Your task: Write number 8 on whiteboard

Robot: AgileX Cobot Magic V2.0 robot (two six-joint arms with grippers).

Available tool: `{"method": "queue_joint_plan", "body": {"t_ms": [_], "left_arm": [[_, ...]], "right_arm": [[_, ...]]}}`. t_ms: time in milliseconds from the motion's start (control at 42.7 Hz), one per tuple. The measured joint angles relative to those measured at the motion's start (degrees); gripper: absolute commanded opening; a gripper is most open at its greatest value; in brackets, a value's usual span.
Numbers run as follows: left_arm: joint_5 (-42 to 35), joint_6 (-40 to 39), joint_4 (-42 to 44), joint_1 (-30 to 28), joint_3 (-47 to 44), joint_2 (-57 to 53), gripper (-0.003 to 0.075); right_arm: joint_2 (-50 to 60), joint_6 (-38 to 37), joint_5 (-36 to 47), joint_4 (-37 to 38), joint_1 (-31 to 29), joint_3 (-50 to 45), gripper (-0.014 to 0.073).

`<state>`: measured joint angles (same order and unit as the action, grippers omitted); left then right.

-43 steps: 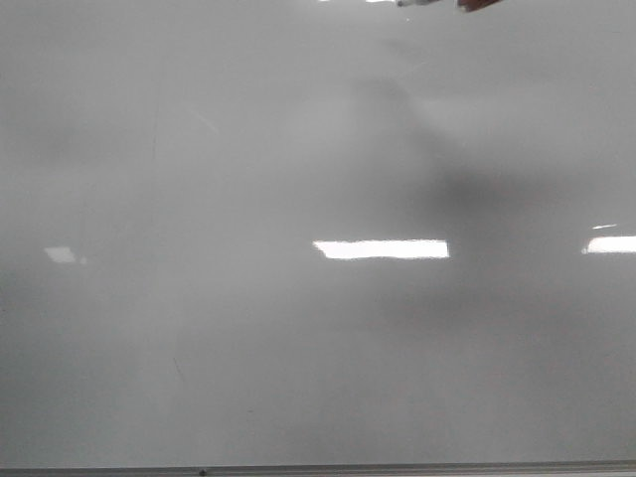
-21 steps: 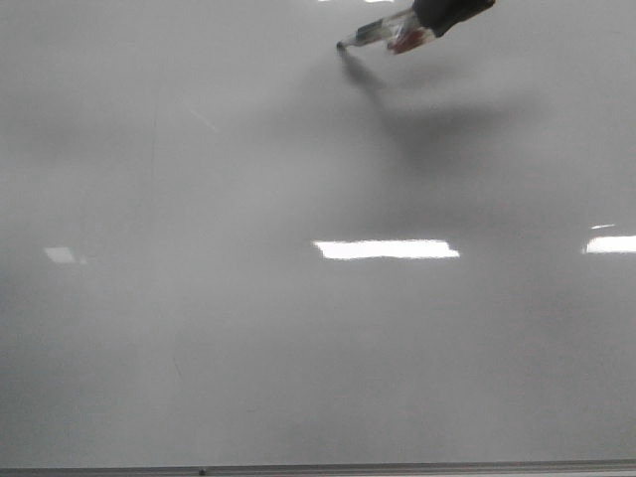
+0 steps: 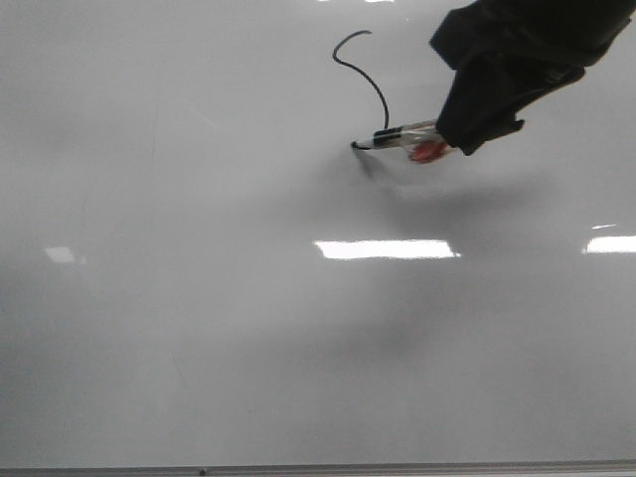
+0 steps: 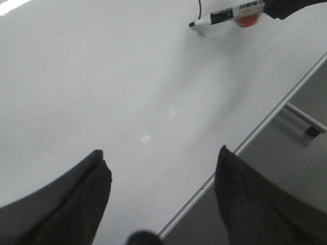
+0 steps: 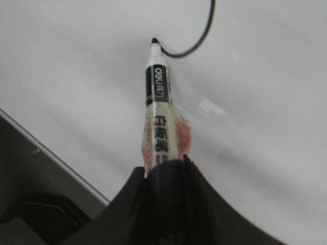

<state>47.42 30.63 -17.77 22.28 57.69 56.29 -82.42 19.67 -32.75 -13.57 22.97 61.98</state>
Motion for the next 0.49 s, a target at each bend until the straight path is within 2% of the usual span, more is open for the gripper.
{"method": "queue_joint_plan", "body": {"t_ms": [94,305,492], "left_arm": [[-0.1,0.0,0.0,0.0,0.0,0.0,0.044],[-0.1,0.0,0.0,0.0,0.0,0.0,0.044],[-0.1,0.1,0.0,0.0,0.0,0.0,0.044]], "right_arm": [[-0.8,0.1,-0.3,-0.6,-0.3,2.6,-0.0068],[-0.5,0.2,-1.8,-1.0,-5.1,7.2,-0.0068],[-0.5,0.3,-3.0,-0.4,-2.7,10.9,-0.0068]]}}
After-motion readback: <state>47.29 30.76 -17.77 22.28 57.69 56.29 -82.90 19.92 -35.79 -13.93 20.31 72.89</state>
